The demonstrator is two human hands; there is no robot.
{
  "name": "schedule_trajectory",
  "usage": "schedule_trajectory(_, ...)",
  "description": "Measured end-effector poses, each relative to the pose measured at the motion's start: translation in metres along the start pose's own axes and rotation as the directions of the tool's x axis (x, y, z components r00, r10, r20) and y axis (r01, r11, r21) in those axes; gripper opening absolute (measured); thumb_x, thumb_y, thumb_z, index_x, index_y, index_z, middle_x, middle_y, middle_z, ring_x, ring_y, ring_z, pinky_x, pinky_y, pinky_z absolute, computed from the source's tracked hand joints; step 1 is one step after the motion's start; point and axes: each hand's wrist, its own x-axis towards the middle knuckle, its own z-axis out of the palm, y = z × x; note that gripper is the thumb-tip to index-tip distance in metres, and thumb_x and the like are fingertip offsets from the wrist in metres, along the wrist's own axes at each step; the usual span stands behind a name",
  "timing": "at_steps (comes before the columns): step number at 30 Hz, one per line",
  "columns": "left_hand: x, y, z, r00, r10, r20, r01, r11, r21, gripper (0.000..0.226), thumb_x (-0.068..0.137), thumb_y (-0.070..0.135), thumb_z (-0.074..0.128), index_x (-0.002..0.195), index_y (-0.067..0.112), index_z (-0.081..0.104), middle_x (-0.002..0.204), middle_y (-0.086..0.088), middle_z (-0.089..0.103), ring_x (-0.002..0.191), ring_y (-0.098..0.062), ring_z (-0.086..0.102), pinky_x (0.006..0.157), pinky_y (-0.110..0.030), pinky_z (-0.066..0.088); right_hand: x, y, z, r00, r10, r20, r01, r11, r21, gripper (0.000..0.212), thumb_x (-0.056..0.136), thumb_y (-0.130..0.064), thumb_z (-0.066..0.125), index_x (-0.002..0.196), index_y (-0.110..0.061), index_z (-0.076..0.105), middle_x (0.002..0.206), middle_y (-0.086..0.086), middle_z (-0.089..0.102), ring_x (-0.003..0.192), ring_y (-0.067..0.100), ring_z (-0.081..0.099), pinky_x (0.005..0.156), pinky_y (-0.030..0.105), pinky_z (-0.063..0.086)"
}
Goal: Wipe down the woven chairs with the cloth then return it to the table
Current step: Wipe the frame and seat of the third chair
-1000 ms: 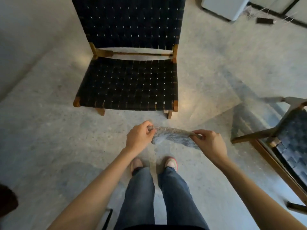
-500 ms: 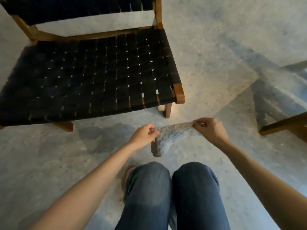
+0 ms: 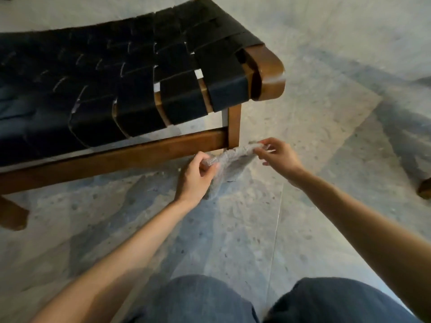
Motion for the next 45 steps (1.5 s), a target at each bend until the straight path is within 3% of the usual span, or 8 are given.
schedule_trajectory(4, 0.006, 0.012, 0.002, 0.986, 0.030, -0.165, -0.069, 0.969, -0.237, 0.014, 0.091, 0.018, 0.062, 0.087, 0.028, 0.052, 0.067, 0.008, 0.055, 0.056, -0.014, 0.062, 0.057, -0.042, 0.054, -0.005, -0.014, 0.007, 0.997, -0.053, -0.060, 0.068, 0.958, 0.280, 0.006, 0.092, -0.023, 0.062, 0.091, -0.018, 0.058, 0.098, 0.011, 0.065, 0.097, 0.026, 0.066, 0.087, 0.038, 0.056)
schedule_trajectory(13, 0.040, 0.051, 0.012, 0.853, 0.102, -0.511, -0.309, 0.889, -0.338, 0.021, 0.093, 0.023, 0.059, 0.111, 0.013, 0.055, 0.090, 0.002, 0.063, 0.080, -0.011, 0.066, 0.070, -0.022, 0.056, -0.005, -0.062, 0.025, 0.923, -0.276, -0.267, 0.377, 0.786, 0.489, 0.015, 0.096, -0.026, 0.056, 0.110, -0.028, 0.050, 0.103, 0.005, 0.066, 0.099, 0.019, 0.065, 0.087, 0.032, 0.056)
schedule_trajectory(20, 0.057, 0.050, 0.014, 0.847, 0.237, -0.475, -0.413, 0.856, -0.309, 0.052, 0.088, 0.002, 0.061, 0.135, 0.012, 0.039, 0.109, -0.003, 0.059, 0.102, -0.005, 0.057, 0.088, -0.012, 0.045, -0.002, -0.060, 0.035, 0.880, -0.411, -0.239, 0.474, 0.726, 0.497, 0.027, 0.098, -0.015, 0.052, 0.122, -0.018, 0.039, 0.099, -0.007, 0.064, 0.088, -0.005, 0.061, 0.081, 0.012, 0.049)
schedule_trajectory(24, 0.063, 0.041, 0.017, 0.882, 0.258, -0.395, -0.397, 0.857, -0.328, 0.047, 0.089, 0.000, 0.059, 0.132, 0.006, 0.042, 0.124, -0.001, 0.055, 0.120, -0.007, 0.051, 0.101, -0.014, 0.039, 0.000, -0.058, 0.040, 0.853, -0.508, -0.122, 0.510, 0.760, 0.402, 0.048, 0.101, -0.006, 0.039, 0.146, -0.016, 0.023, 0.140, 0.010, 0.047, 0.126, 0.018, 0.050, 0.107, 0.038, 0.041)
schedule_trajectory(28, 0.068, 0.045, 0.021, 0.876, 0.250, -0.413, -0.402, 0.850, -0.339, 0.044, 0.090, -0.002, 0.056, 0.133, 0.002, 0.048, 0.132, -0.007, 0.057, 0.123, -0.009, 0.052, 0.103, -0.021, 0.041, 0.008, -0.063, 0.039, 0.827, -0.545, -0.138, 0.558, 0.764, 0.325, 0.052, 0.101, -0.001, 0.035, 0.150, -0.013, 0.024, 0.149, 0.007, 0.040, 0.137, 0.019, 0.039, 0.113, 0.043, 0.033)
schedule_trajectory(36, 0.088, 0.078, 0.013, 0.817, 0.269, -0.510, -0.476, 0.814, -0.333, 0.040, 0.094, 0.008, 0.053, 0.134, 0.002, 0.049, 0.136, -0.009, 0.053, 0.128, -0.014, 0.048, 0.107, -0.025, 0.039, 0.021, -0.091, 0.019, 0.740, -0.648, -0.180, 0.671, 0.696, 0.254, 0.047, 0.103, -0.006, 0.033, 0.149, -0.010, 0.025, 0.145, 0.006, 0.043, 0.133, 0.016, 0.042, 0.111, 0.040, 0.035)
schedule_trajectory(39, 0.089, 0.073, 0.018, 0.831, 0.313, -0.459, -0.482, 0.818, -0.314, 0.042, 0.099, 0.015, 0.045, 0.140, 0.008, 0.043, 0.141, -0.007, 0.048, 0.130, -0.011, 0.043, 0.097, -0.007, 0.036, 0.023, -0.088, 0.023, 0.742, -0.643, -0.190, 0.671, 0.714, 0.201, 0.048, 0.104, -0.011, 0.034, 0.150, -0.013, 0.022, 0.141, -0.002, 0.048, 0.126, 0.007, 0.048, 0.110, 0.035, 0.037)
schedule_trajectory(45, 0.070, 0.037, 0.034, 0.855, 0.328, -0.402, -0.442, 0.866, -0.233, 0.043, 0.098, 0.014, 0.049, 0.140, 0.008, 0.043, 0.137, -0.002, 0.051, 0.119, 0.002, 0.045, 0.099, -0.016, 0.040, 0.022, -0.044, 0.046, 0.794, -0.582, -0.174, 0.606, 0.783, 0.144, 0.044, 0.103, -0.024, 0.033, 0.147, -0.025, 0.030, 0.126, -0.015, 0.056, 0.112, 0.003, 0.056, 0.102, 0.036, 0.045)
